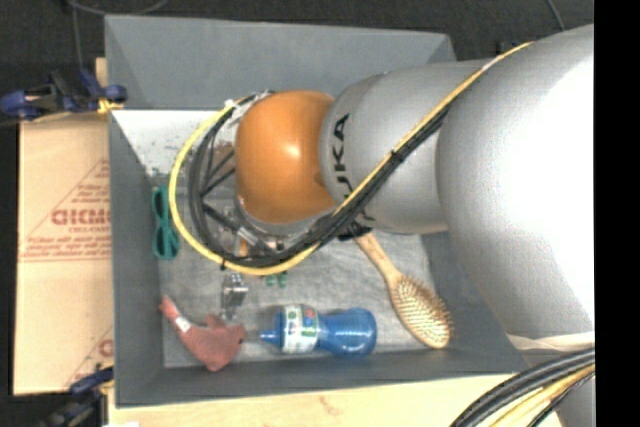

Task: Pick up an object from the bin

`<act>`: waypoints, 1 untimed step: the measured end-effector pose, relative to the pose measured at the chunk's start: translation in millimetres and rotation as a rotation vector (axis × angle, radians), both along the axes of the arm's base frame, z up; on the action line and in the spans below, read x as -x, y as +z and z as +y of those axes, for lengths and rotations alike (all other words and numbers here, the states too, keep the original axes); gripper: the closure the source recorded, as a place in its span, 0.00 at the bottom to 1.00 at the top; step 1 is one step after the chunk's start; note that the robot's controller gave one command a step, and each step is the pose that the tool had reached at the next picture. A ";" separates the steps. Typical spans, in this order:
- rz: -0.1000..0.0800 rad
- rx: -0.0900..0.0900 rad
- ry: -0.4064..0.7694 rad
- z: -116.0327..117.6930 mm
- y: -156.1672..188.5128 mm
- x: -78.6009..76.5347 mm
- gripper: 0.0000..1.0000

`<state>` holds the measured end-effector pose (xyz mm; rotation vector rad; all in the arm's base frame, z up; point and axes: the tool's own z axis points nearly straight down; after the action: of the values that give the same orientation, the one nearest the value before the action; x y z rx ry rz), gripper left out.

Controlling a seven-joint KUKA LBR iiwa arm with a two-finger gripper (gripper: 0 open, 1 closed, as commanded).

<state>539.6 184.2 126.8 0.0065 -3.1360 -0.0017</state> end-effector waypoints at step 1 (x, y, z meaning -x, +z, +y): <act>-0.007 -0.001 -0.004 -0.6 4.3 -2.2 0.00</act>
Offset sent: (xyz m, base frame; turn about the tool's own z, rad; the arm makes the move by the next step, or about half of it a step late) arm -0.0682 -0.0060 -0.0148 -0.1480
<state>541.8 183.6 131.1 0.0006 -3.1434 -0.0040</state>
